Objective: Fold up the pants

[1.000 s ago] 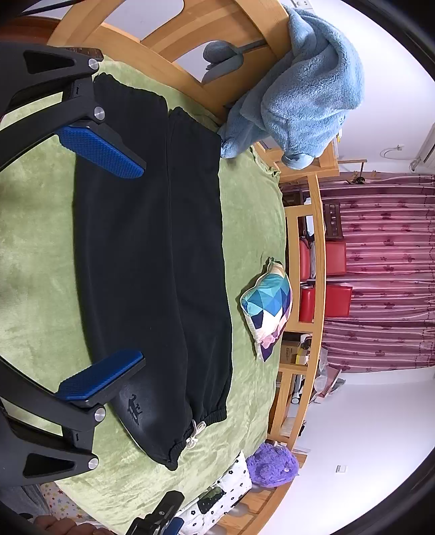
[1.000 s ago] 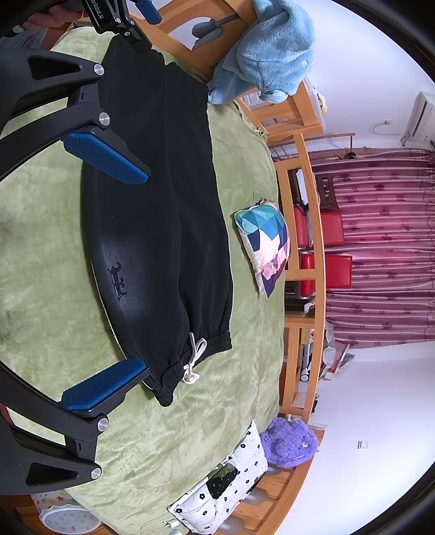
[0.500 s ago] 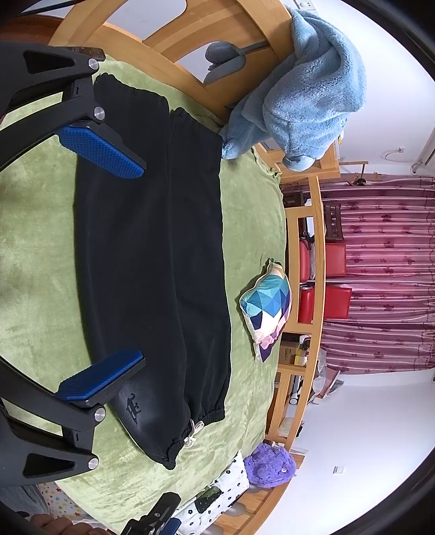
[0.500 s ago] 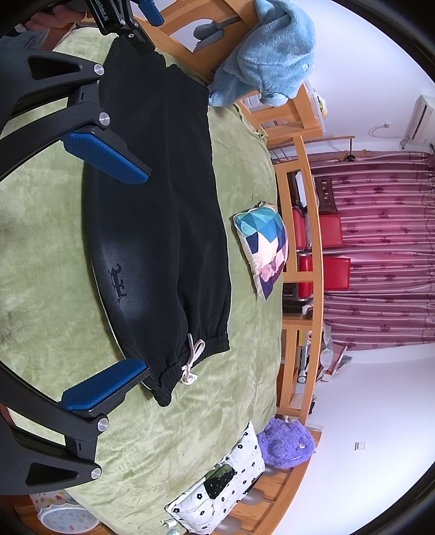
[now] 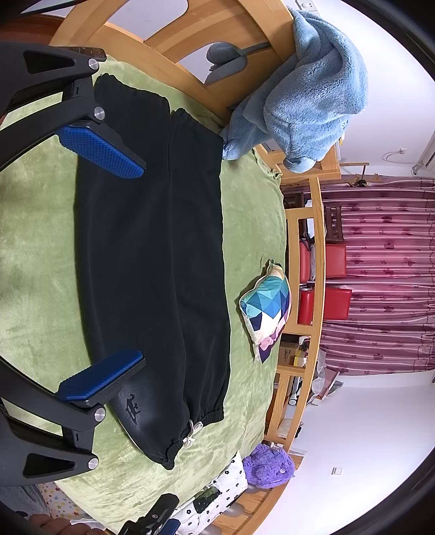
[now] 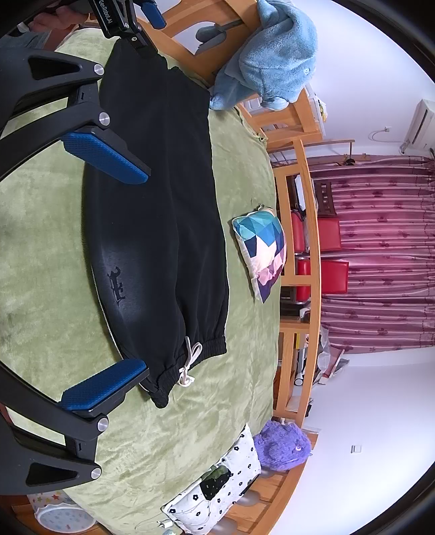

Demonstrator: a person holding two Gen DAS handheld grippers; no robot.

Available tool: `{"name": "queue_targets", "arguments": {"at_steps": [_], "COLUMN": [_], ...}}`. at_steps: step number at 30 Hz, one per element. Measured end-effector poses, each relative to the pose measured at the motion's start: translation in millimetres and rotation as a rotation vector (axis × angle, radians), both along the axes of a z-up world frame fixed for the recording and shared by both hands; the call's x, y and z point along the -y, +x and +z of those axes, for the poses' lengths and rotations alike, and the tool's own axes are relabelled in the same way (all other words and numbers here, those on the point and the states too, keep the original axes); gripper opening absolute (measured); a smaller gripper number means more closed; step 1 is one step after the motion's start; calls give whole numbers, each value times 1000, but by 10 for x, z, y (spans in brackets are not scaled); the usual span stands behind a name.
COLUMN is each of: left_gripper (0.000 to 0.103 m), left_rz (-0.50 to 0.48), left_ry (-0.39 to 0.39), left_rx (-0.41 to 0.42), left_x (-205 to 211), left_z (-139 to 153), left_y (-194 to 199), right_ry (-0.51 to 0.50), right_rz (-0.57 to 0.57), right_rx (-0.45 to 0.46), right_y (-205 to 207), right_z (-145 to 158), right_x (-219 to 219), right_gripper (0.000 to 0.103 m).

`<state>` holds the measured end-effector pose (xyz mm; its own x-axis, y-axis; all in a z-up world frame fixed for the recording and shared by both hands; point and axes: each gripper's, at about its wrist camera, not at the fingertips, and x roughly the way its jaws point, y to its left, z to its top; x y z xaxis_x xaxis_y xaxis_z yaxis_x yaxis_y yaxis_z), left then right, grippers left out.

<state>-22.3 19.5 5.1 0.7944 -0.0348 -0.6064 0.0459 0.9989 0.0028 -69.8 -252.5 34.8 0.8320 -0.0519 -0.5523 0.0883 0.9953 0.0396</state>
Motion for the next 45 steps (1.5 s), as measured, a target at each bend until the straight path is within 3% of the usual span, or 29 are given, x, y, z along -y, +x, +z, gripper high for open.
{"name": "queue_targets", "arguments": {"at_steps": [11, 16, 22, 28, 31, 34, 35, 37, 41, 45], "left_gripper": [103, 103, 103, 99, 91, 87, 87, 84, 84, 84], "left_rz": [-4, 10, 28, 33, 56, 118, 134, 182, 228, 241], "left_ry": [-26, -43, -61, -94, -167, -159, -170, -229, -302, -315], "left_rx": [0, -1, -28, -92, -142, -203, -220, -230, -297, -341], "left_x": [-42, -69, -194, -535, -791, -1021, -1102, -1320, -1621, -1753], "left_z": [37, 100, 8, -426, -717, -1039, -1131, -1297, -1609, -1864], "left_y": [43, 86, 179, 307, 381, 450, 463, 455, 499, 597], "right_ry": [10, -30, 3, 36, 16, 25, 61, 139, 244, 333], "right_rz": [-5, -11, 35, 33, -6, -72, -75, -73, -118, -177], "right_rx": [-6, 2, 2, 1, -50, -91, -122, -160, -232, -220], "right_y": [4, -53, -81, 166, 350, 488, 543, 615, 757, 843], "right_z": [6, 23, -164, -505, -790, -1079, -1191, -1366, -1691, -1841], "right_x": [-16, -103, -100, 6, 91, 256, 342, 490, 783, 987], "right_gripper": [103, 103, 103, 102, 94, 84, 75, 70, 70, 70]}}
